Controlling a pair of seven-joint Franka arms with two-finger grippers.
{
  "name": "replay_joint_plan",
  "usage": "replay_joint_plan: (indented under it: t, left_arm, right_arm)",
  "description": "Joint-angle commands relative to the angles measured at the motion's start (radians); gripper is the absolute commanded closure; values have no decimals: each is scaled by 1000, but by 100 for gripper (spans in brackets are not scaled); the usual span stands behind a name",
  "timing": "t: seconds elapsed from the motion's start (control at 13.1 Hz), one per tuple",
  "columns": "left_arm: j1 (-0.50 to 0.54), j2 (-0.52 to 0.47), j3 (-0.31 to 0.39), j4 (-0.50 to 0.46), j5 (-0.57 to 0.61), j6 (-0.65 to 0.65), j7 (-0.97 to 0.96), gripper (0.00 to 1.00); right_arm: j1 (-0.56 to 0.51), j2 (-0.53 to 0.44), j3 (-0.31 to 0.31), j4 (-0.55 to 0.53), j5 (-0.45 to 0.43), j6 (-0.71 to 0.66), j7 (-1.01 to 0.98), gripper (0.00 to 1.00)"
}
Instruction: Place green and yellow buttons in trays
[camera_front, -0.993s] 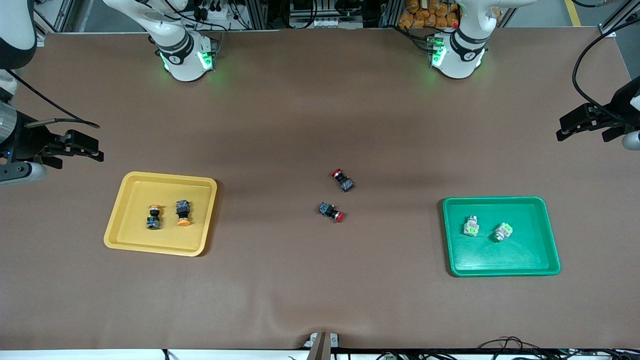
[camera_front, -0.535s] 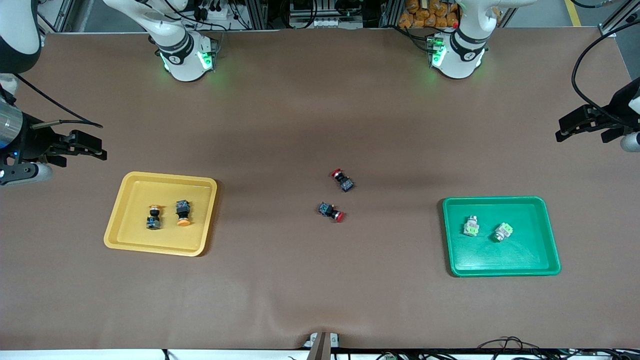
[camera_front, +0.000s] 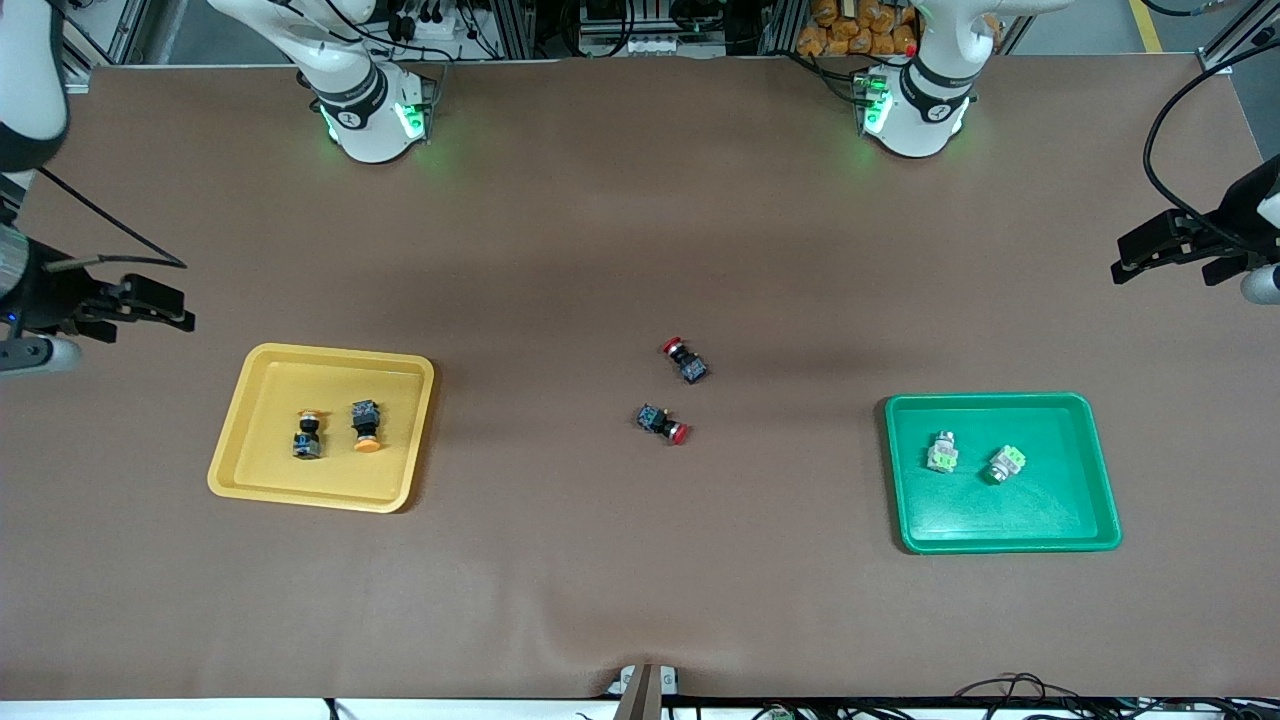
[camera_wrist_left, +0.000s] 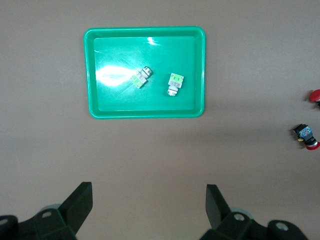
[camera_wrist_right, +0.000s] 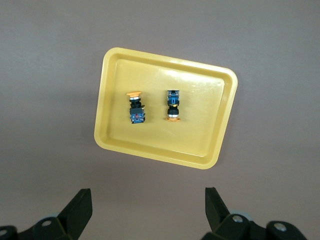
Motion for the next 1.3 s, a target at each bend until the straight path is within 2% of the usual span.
replay_joint_plan:
  t: [0.0,0.46,1.22]
  left_arm:
    - [8,6,-1,14,-24,-15,27,0]
    - [8,4,-1,14,-26,-16,27,0]
    - [8,-2,2,14,-29,-15,22,0]
  right_arm:
    - [-4,-59,13,-55,-2,15,-3,0]
    - [35,-60,16,-35,-3,-13,78,0]
    - [63,-57,-6,-35,-11,-9,69,0]
